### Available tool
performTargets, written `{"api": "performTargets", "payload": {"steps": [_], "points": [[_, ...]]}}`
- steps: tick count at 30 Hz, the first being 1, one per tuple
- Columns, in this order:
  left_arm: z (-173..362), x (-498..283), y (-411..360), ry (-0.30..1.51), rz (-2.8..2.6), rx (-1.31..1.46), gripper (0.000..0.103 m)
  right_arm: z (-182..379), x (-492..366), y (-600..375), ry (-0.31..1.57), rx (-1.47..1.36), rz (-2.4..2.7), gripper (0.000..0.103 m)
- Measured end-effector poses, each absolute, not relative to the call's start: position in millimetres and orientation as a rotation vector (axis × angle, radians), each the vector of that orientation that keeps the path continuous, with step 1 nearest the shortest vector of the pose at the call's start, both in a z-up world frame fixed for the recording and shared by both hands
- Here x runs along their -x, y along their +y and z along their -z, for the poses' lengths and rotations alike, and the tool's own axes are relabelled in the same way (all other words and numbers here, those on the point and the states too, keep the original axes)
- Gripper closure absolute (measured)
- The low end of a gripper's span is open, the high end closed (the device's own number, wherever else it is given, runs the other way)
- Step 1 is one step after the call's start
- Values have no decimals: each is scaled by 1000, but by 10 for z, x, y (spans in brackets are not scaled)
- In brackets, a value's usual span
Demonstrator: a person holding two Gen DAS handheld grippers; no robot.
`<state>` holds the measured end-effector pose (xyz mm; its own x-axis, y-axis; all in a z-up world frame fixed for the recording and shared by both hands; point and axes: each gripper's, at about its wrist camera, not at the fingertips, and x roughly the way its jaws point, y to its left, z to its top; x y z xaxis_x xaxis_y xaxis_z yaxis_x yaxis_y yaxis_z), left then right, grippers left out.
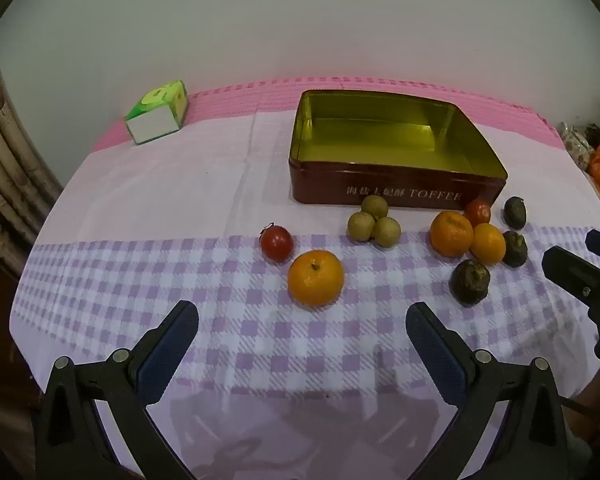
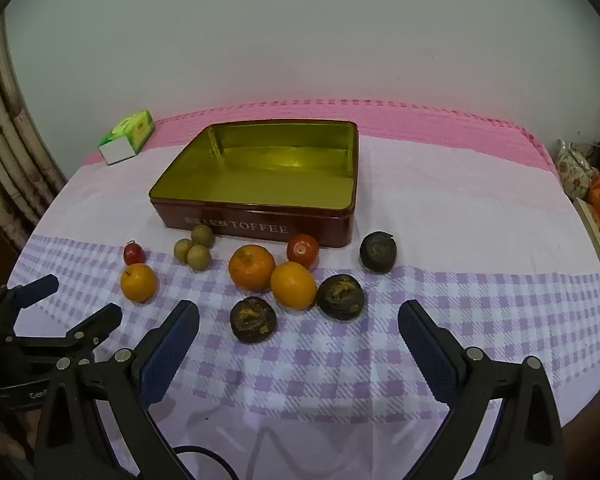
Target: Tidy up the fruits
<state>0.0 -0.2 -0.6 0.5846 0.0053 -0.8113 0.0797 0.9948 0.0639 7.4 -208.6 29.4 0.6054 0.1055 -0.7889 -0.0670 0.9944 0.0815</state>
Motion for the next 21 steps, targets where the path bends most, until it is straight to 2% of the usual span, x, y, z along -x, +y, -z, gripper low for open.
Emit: {"api": "performTargets", "payload": {"steps": [21], "points": [[-81,190,29,930,51,-77,1,-437,52,-1964,900,-51,-130,13]]}}
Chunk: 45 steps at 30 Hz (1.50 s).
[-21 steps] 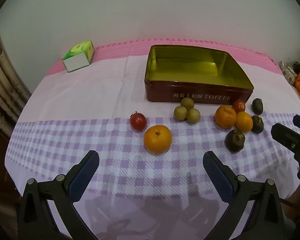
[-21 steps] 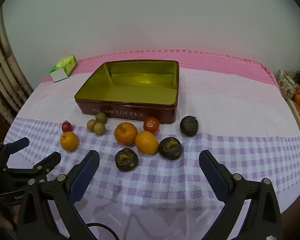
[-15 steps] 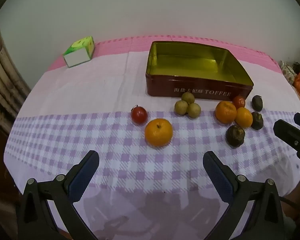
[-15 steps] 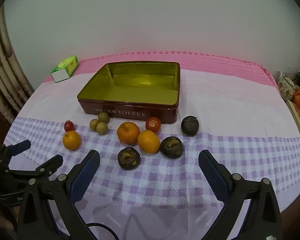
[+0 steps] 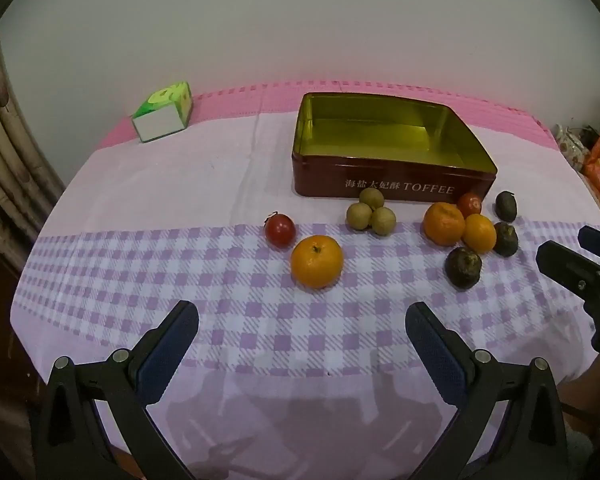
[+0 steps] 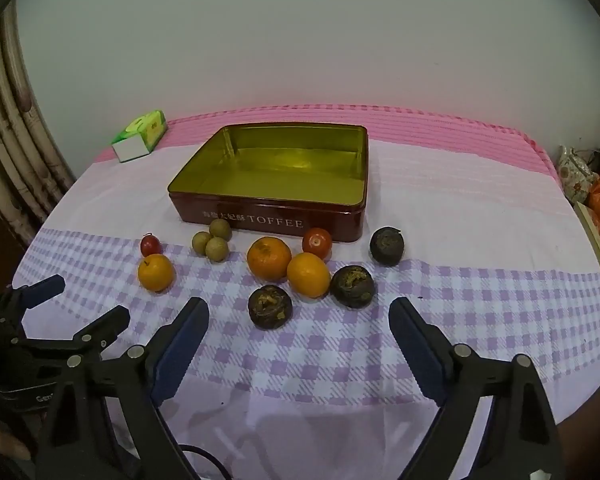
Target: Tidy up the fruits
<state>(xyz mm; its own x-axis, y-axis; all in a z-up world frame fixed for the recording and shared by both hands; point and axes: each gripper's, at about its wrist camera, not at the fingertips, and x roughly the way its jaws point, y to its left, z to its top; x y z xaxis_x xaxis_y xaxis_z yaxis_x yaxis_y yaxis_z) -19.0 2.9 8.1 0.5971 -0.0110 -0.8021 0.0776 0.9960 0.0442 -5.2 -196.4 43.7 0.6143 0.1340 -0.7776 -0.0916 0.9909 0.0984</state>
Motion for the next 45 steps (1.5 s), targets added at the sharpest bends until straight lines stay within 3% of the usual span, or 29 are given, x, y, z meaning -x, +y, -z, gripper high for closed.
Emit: {"api": "performTargets", "payload": {"steps": [17,45], "points": [[-45,238,42,934,62,-72,1,-385,75,-1953,903,-45,-132,13],[33,227,132,961,39,-68,1,-310,88,-1917,919,-41,-138,22]]}}
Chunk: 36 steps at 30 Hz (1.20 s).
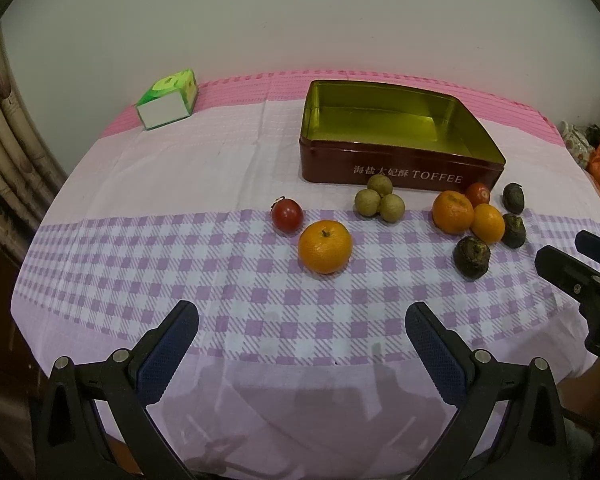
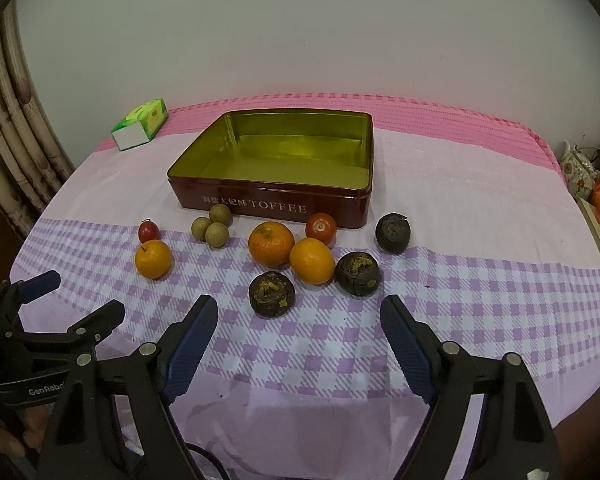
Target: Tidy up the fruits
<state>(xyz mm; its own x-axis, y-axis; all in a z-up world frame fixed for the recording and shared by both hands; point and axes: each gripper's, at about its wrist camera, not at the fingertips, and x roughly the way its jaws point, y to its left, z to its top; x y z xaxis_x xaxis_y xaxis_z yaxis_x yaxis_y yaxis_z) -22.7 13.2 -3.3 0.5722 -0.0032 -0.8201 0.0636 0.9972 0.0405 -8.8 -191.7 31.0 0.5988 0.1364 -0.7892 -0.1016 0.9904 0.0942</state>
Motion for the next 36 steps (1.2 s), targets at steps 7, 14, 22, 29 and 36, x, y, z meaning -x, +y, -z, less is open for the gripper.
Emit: {"api": "performTargets", "payload": {"steps": [7,14,22,29,36], "points": [[29,226,128,961,31,-72,1,-310,102,-1899,919,-35,-144,23],[30,226,128,959,32,-74,1,-312,101,-1891,922,-34,-146,23],[35,228,121,960,29,-75,2,-292,109,-1871,928,-33,-153,25],[59,229,109,966,29,-72,5,-286,105,-1862,931,-34,-155,25],[71,227,103,968,31,-71,6,-259,97,-1860,939,-37,-165,28]]}}
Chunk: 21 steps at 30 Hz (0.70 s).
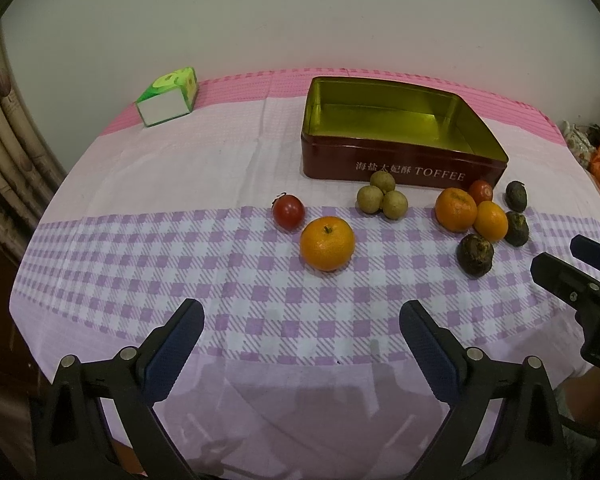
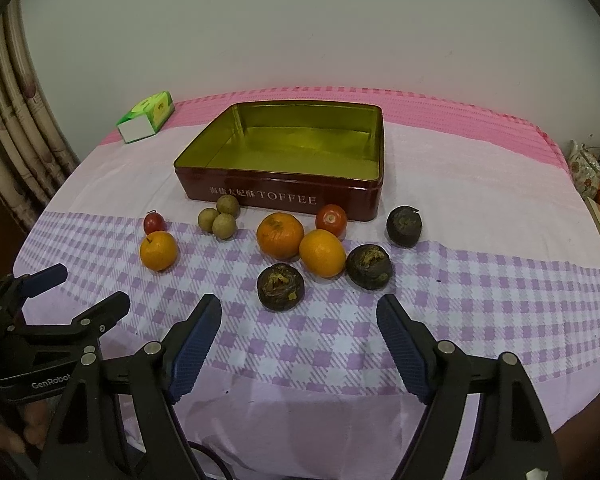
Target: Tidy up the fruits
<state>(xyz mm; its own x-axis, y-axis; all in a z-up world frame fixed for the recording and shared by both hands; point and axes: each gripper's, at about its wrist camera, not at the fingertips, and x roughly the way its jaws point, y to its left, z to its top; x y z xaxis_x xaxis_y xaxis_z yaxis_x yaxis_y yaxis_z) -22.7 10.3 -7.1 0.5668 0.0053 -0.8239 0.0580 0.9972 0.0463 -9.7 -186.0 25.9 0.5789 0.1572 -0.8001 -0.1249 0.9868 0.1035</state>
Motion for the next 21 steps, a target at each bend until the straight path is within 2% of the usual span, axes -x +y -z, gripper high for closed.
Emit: {"api": "performTargets", "payload": {"steps": [2,9,15,21], "points": [[77,227,104,968,35,-69,8,-235,92,-1855,947,-40,-171,33],[137,188,162,983,46,-37,16,-134,65,-1842,980,-47,-187,36],[225,97,270,1007,52,4,24,-19,-34,-1755,1022,-25,-211,44],[316,-17,310,1027,53,10,27,89,-162,-1702,1056,-16,-222,45]]}}
